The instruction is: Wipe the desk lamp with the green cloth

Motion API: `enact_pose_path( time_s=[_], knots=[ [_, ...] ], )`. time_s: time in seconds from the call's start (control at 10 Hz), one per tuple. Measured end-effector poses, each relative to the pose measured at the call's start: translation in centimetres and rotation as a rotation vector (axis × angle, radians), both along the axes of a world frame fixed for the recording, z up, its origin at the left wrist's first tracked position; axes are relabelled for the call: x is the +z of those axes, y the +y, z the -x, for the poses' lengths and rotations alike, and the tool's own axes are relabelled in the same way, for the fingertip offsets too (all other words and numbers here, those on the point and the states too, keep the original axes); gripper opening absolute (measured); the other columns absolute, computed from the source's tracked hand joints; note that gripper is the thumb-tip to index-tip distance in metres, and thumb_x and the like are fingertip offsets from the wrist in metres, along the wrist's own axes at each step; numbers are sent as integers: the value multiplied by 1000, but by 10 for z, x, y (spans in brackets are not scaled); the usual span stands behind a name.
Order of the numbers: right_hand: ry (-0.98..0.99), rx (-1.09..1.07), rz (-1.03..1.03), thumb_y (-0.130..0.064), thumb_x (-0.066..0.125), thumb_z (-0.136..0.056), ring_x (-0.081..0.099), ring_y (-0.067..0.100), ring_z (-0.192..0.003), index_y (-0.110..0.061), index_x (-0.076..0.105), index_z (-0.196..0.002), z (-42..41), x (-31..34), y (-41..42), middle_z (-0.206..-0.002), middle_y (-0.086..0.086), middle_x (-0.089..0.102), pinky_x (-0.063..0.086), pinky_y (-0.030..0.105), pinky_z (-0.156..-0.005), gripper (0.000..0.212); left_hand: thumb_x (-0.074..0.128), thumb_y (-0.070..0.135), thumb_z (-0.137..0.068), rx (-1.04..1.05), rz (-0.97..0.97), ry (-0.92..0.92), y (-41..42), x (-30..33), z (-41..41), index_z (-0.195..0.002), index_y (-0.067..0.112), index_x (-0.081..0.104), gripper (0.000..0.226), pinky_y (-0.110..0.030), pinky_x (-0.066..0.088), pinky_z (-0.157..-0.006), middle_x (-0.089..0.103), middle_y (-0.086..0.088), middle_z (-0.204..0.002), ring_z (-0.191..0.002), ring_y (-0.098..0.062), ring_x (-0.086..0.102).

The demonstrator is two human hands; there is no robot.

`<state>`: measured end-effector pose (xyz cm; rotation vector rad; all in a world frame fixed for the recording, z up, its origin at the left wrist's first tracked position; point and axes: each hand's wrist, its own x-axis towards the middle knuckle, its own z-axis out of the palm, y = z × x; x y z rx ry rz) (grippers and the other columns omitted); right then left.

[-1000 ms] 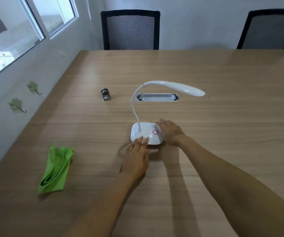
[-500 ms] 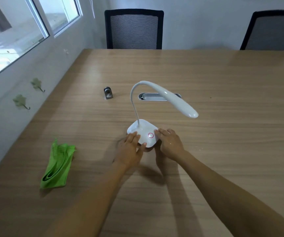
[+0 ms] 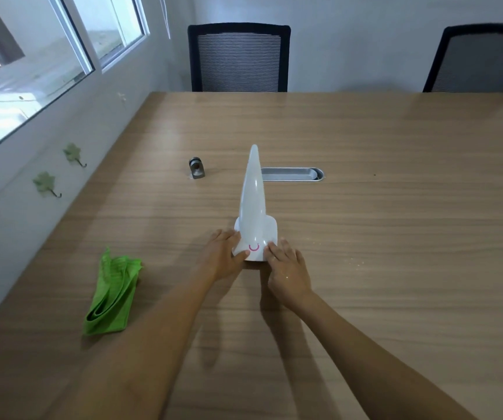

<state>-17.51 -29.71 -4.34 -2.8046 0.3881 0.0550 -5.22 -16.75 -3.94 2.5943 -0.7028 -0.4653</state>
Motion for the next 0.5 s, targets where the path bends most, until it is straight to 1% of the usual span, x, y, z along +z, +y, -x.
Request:
enact_pose_path(
  time_s=[0.1, 0.2, 0.3, 0.4, 0.5],
  knots=[
    [37, -11, -17, -14, 18, -74, 5, 21, -150, -17, 30, -147, 0, 1, 1, -160, -4, 19, 11, 43, -120, 73, 45, 60, -79, -1, 27, 8, -1, -4, 2, -136, 15, 45, 73, -46, 45, -103, 54, -9, -137, -125, -32, 50],
    [59, -24, -49, -7, 30, -85, 5, 23, -150, -18, 30, -146, 1, 1, -1, -160, -5, 19, 13, 44, -120, 62, 48, 57, -81, 17, 37, 0, -1, -17, 0, -136, 16, 45, 69, -47, 49, -98, 57, -8, -133, -120, -31, 54],
    [12, -73, -125, -8, 36, -88, 13, 30, -148, -21, 33, -144, 4, 11, -2, -158, 2, 24, 17, 45, -119, 57, 46, 59, -80, -2, 40, -25, 0, -15, 5, -136, 18, 44, 69, -45, 47, -101, 55, -7, -136, -123, -30, 52],
    [-284, -233, -304, -6, 45, -86, 30, 32, -140, -13, 40, -141, 13, 48, 2, -150, 12, 37, 21, 35, -117, 56, 46, 53, -86, -36, 40, -85, 2, -9, 11, -135, 14, 48, 63, -42, 38, -107, 51, -10, -138, -129, -31, 44],
    [-643, -477, -613, -4, 52, -87, 48, 19, -124, -14, 55, -128, 36, 121, -1, -135, 6, 53, 34, 23, -107, 42, 35, 54, -90, 16, 19, -130, 11, -8, 16, -145, 16, 32, 67, -39, 29, -115, 39, -5, -150, -139, -26, 33]
  ],
)
